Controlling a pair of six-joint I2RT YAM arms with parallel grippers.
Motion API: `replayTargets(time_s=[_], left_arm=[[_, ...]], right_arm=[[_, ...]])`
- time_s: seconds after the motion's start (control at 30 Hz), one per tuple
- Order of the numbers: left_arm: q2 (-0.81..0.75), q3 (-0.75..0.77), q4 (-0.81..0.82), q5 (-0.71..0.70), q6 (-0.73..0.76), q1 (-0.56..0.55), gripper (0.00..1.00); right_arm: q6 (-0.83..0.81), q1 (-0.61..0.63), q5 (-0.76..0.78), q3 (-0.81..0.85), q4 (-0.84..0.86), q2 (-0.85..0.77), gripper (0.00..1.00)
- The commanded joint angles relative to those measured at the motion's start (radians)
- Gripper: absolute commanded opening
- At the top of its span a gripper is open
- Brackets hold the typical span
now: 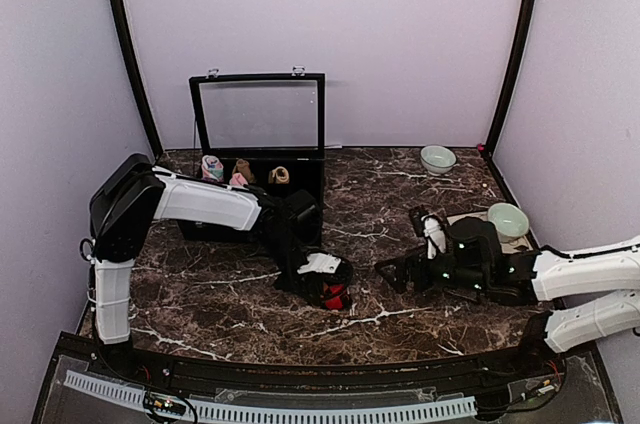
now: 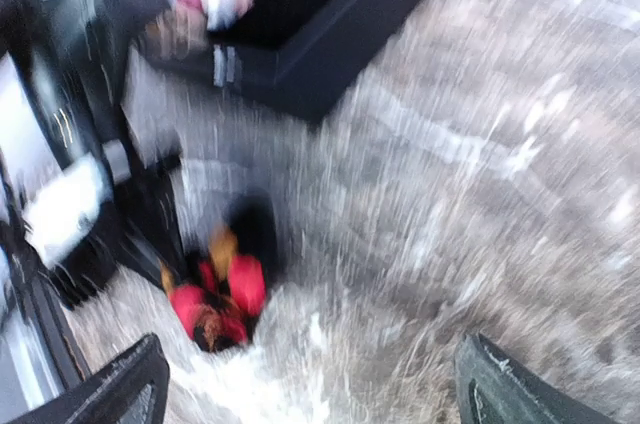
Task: Roll the socks
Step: Roll the sock at the center of the board.
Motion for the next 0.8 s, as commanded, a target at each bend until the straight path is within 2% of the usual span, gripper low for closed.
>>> replayTargets(time_s=[0.0, 0.07, 0.17, 0.27, 0.37, 0.5, 0.63, 0.77], left_arm=[[0.104, -0.028, -0.152, -0.11, -0.003, -0.008, 0.07], [0.116, -0.014, -0.165, -0.104, -0.007, -0.008, 0.07], [0.131, -0.01, -0.178, -0.096, -0.006, -0.008, 0.07], [0.142, -0.004, -0.187, -0.079, -0.013, -0.005, 0.07], [0.151, 0.017, -0.213, -0.038, -0.017, 0.004, 0.07], [0.197, 0.068, -0.282, 0.009, -0.009, 0.019, 0.07], [0.234, 0.105, -0.312, 0.018, -0.009, 0.023, 0.08], [0.272, 0.138, -0.343, 0.024, -0.014, 0.023, 0.08]], right_arm=[[0.128, -0.017, 0.19, -0.081, 0.151, -0.062, 0.99], [0.05, -0.012, 0.107, -0.059, 0.149, -0.008, 0.99], [-0.027, 0.02, 0.092, -0.04, 0.157, 0.039, 0.99], [-0.187, 0.093, 0.072, -0.049, 0.222, 0.058, 0.99], [-0.342, 0.153, 0.099, -0.025, 0.189, 0.074, 0.99], [-0.478, 0.237, 0.133, 0.009, 0.151, 0.101, 0.86], [-0.557, 0.302, 0.135, 0.081, 0.096, 0.211, 0.71], [-0.656, 0.358, 0.157, 0.176, 0.089, 0.329, 0.64]])
